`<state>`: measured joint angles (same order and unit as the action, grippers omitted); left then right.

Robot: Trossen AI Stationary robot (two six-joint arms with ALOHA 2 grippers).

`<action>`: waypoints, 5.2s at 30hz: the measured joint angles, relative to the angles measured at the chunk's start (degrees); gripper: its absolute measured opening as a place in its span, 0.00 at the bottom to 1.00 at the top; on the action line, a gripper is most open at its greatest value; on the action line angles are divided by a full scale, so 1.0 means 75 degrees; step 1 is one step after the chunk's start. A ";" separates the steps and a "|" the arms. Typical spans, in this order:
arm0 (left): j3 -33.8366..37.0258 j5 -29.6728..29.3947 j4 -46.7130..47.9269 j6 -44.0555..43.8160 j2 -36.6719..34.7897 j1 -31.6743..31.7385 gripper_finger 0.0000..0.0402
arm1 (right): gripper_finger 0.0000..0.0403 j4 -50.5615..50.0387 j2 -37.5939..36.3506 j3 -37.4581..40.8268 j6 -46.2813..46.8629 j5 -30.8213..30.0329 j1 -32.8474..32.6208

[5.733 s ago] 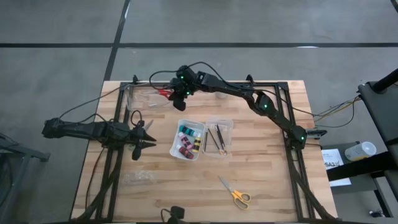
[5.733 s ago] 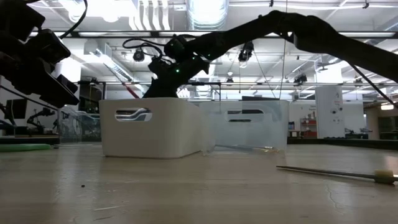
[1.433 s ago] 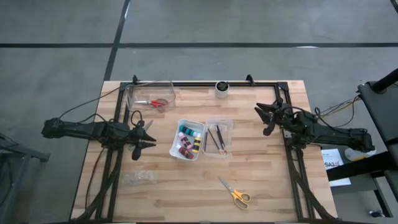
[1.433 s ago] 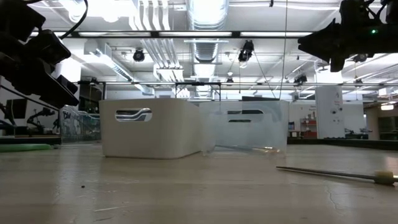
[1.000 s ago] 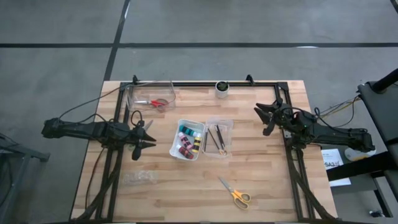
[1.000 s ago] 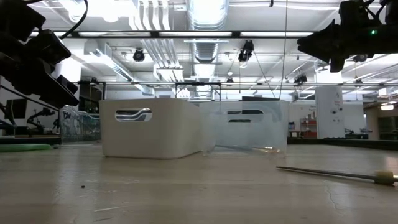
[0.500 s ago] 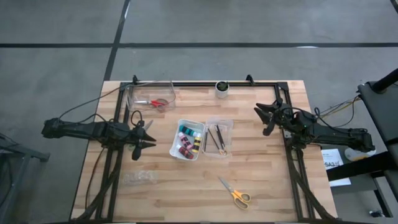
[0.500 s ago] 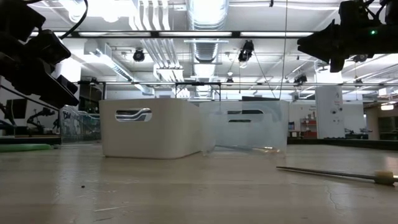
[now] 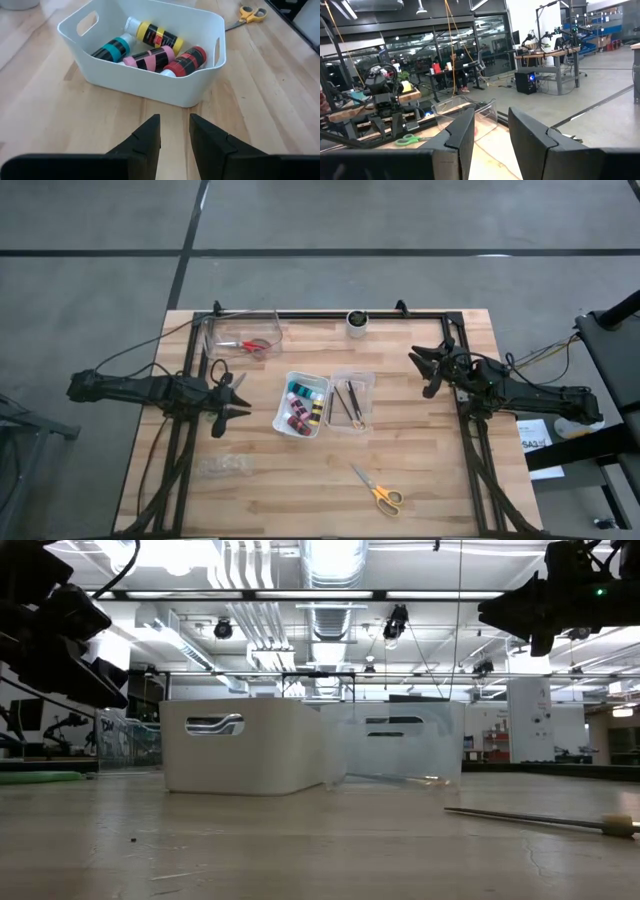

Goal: Pick & Place Paint Supplies
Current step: Put the green scissors into the top transparent bin

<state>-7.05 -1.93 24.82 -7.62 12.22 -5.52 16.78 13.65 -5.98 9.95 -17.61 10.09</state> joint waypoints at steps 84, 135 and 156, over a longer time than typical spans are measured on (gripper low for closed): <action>-0.3873 -0.0299 0.4988 -1.3172 0.7943 -0.0003 0.55 | 0.29 -0.0012 0.0003 0.0000 -0.0005 -0.0003 0.0003; -0.3170 -0.1061 0.3748 -1.2616 0.8152 -0.0017 0.55 | 0.29 -0.0044 0.0006 0.0000 -0.0002 -0.0006 0.0000; -0.3197 -0.1063 0.1425 -1.2538 0.8396 -0.0020 0.55 | 0.29 -0.0042 0.0003 0.0000 -0.0003 -0.0006 0.0003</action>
<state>-31.03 -9.91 35.51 -101.65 75.19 -5.67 16.46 13.67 -5.98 9.93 -17.65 10.11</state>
